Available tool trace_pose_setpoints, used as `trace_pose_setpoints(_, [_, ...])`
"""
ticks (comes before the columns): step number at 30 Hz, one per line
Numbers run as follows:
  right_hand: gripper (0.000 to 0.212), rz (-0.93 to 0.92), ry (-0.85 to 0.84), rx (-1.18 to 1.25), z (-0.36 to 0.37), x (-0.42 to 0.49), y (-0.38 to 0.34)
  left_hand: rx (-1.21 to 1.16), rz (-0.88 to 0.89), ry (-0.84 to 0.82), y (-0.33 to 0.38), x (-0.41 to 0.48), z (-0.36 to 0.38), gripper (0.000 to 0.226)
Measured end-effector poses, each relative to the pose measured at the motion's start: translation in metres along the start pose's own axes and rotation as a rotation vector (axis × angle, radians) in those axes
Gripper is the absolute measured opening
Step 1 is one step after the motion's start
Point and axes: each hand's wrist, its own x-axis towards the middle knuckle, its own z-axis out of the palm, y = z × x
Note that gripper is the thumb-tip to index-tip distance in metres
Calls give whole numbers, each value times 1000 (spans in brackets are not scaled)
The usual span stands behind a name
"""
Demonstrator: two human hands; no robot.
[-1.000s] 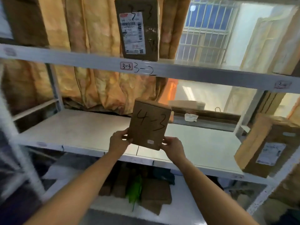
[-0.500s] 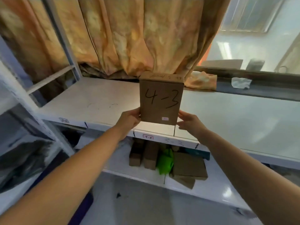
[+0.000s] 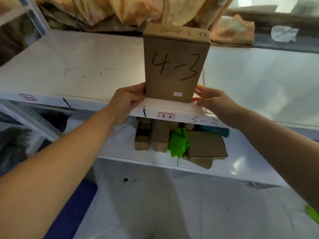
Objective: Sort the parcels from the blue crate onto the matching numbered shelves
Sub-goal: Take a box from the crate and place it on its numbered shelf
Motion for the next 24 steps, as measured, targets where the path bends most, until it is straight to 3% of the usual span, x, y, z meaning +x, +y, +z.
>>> trace_pose_setpoints(7, [73, -3, 75, 5, 23, -2, 7, -9, 120, 19, -18, 4, -4, 54])
trace_pose_setpoints(11, [75, 59, 125, 44, 17, -9, 4, 134, 125, 23, -22, -2, -1, 55])
trace_pose_setpoints(14, [74, 127, 119, -86, 0, -26, 0, 284, 54, 105, -14, -18, 5, 59])
trace_pose_setpoints(17, [76, 129, 117, -448, -33, -57, -13, 572, -14, 132, -3, -50, -1, 60])
trace_pose_setpoints(20, [76, 67, 118, -996, -70, -96, -48, 1247, 69, -8, 25, -98, -23, 67])
trace_pose_setpoints(22, [75, 3, 166, -1126, -86, -125, -77, 1498, 184, 0, 60, -135, -22, 70])
trace_pose_setpoints(24, [74, -103, 213, -1171, -96, -158, -106, 1556, 336, 79, 102, -175, -2, 72])
